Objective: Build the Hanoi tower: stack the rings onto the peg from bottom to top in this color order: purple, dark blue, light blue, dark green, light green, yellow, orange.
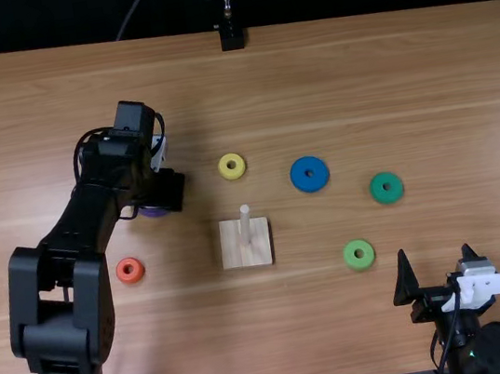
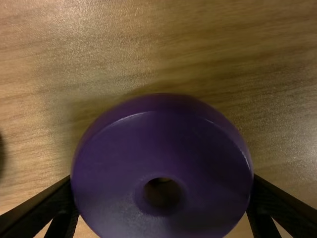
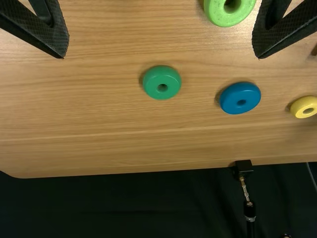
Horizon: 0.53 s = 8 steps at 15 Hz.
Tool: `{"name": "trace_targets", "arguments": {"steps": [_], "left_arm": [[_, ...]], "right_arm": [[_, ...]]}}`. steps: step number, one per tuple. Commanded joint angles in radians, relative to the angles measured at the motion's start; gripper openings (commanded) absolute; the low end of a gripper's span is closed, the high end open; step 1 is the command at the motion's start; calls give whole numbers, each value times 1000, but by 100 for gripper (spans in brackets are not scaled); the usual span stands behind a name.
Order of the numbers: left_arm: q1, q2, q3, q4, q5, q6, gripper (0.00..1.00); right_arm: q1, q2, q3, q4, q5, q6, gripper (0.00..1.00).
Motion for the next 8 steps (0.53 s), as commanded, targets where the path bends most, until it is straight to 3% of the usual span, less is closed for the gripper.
{"name": "trace_targets", "arguments": {"steps": [1,8], "left_arm": [[9,-13,24,-11,36,14,10],[9,-230,65,-328,36,14,10]], "right_arm": [[-14,-13,-61,-68,0,3,100],[-14,-13,-61,-68,0,3,100]]}}
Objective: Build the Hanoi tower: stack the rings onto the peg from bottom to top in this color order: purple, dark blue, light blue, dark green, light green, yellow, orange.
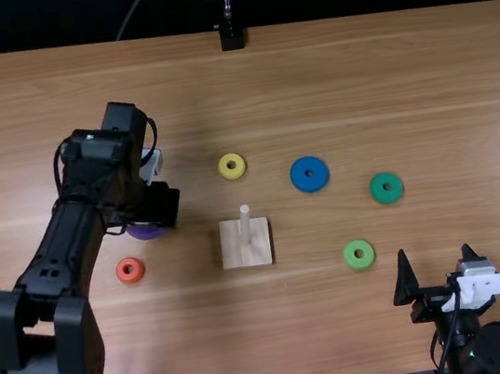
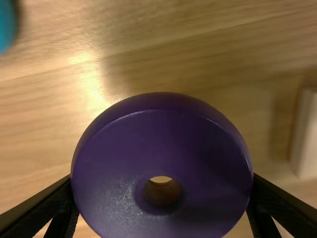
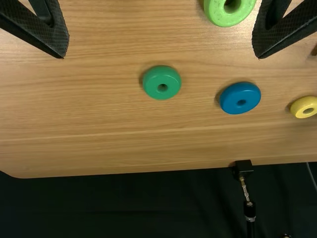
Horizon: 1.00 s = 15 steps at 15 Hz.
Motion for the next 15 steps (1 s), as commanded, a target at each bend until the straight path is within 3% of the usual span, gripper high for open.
{"name": "trace_targets", "arguments": {"steps": [1,5,7,13,15], "left_arm": [[9,-87,44,-28,10,13,10],[-14,-211,49,-94,12,11,10],[-85,-240,95,-142,13,8,10],[-180,-228,251,-271,21,-3,10],[-226,-220,279,-273,23,-27,10]], "right_arm": [[-14,-13,-62,-68,1,3,100],[-14,-13,-62,-68,1,3,100],[-14,-13,-62,-68,1,3,100],[-14,-13,-62,-68,1,3,100],[-14,-13,-62,-68,1,3,100]]}}
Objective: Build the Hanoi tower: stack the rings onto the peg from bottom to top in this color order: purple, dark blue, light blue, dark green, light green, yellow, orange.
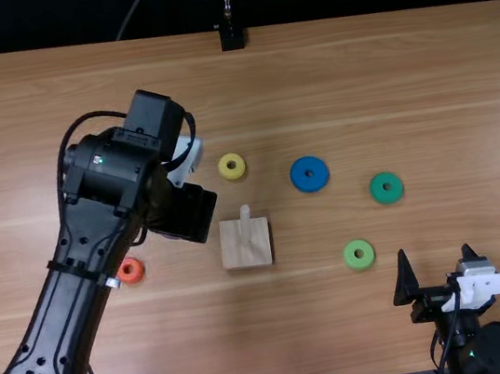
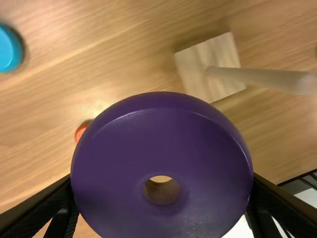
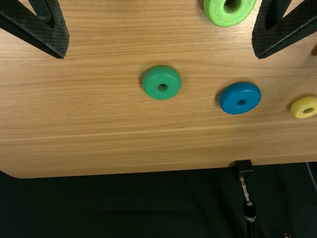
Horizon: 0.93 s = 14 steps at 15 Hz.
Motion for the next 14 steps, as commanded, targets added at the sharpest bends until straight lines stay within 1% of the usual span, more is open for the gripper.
{"name": "trace_targets", "arguments": {"steps": [1,3,6,10,14], "left_arm": [[-34,-4,41,-3,12,-38,10],[-80,36,72,-1,12,-60,10],[-113,74,116,-1,12,-64,10],[-149,128,158,-1,12,-104,10],[-174,168,198,-1,12,-104,10]], "right_arm": [[-14,-13,-61,-68,0,3,100],[-14,-13,-61,-68,0,3,100],[-14,-13,-61,-68,0,3,100],[-14,-13,-61,-68,0,3,100],[-14,-13,-61,-68,0,3,100]]}}
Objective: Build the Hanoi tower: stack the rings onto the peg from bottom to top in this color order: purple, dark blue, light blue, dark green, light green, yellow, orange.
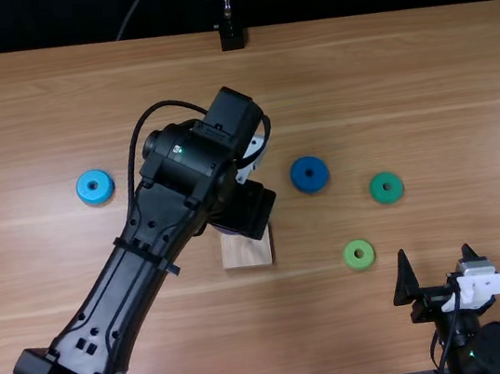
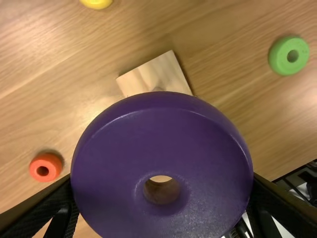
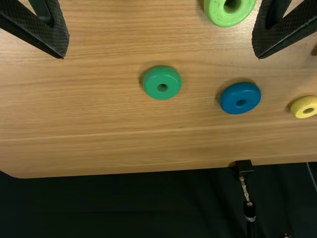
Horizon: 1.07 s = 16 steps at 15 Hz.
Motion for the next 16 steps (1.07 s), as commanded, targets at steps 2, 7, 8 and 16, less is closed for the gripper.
{"name": "trace_targets", "arguments": {"steps": [2,7,8,16], "left_arm": [[-17,30,52,0,8,-13,10],[-34,59,54,11,8,-13,10],[-34,61,64,11,8,-13,10],[-35,102,71,15,8,-13,11]], "right_arm": [[-14,-13,-61,-68,0,3,100],[-14,-13,-61,-68,0,3,100],[-14,-13,-61,-68,0,3,100],[-14,-13,-61,-68,0,3,100]]}}
